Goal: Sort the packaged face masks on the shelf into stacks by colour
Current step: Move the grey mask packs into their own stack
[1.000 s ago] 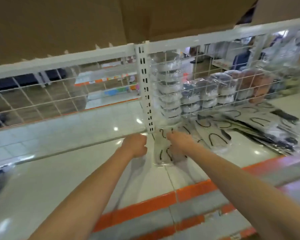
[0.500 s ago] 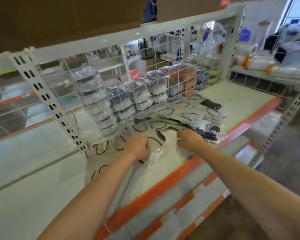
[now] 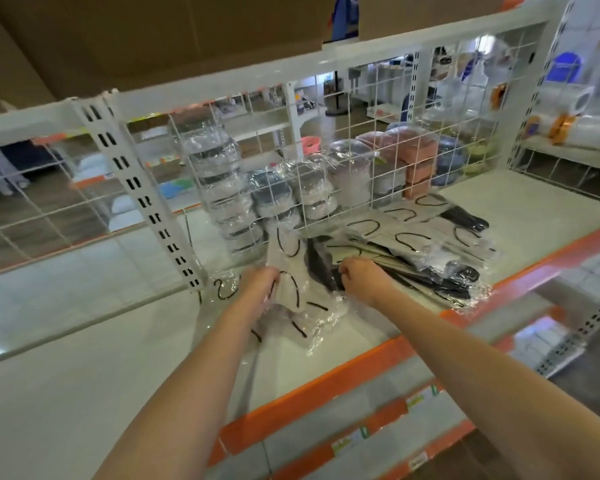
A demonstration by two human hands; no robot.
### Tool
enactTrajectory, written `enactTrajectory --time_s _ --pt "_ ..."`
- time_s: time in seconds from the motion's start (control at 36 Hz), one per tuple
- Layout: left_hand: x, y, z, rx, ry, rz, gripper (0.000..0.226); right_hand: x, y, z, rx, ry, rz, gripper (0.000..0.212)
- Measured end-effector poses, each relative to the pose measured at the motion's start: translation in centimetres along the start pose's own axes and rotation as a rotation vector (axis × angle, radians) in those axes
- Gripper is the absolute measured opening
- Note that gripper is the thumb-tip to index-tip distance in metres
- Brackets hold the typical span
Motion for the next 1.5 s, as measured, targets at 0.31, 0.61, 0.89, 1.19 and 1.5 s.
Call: enactTrajectory --time_s 0.31,0.61,0.89,1.19,1.5 --pt "-1.7 -0.2 8.8 -0.582 0.058 -0.057 0.019 1.2 3.5 -3.4 0.03 0.052 -0.113 0.068" --pt "-2.1 3.2 10.0 -0.537 0.135 0.114 0.039 1.3 4.5 -0.2 -0.151 -0.008 -0.136 0.023" --pt "-2.0 2.6 7.1 -0.604 0.36 0.02 0.057 2.2 8.7 3.6 0.987 -0.158 0.002 0.014" --pt "-2.7 1.1 8.2 -0.567 0.359 -0.068 0.041 2.2 7.9 -2.4 0.832 0.09 -0.035 0.012" --pt "-1.6 3.3 7.4 -0.464 0.23 -0.023 0.062 2.5 11.9 -2.4 0.729 0.004 0.102 0.024"
Point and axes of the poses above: each hand's wrist, its own x-axis towards the middle knuckle, its own z-axis out of the back of the hand, y = z × x, the point moved 5 cm from there along x, towards the middle knuckle, and after that the axes turned 7 degrees about z, right-handed, at the moved point
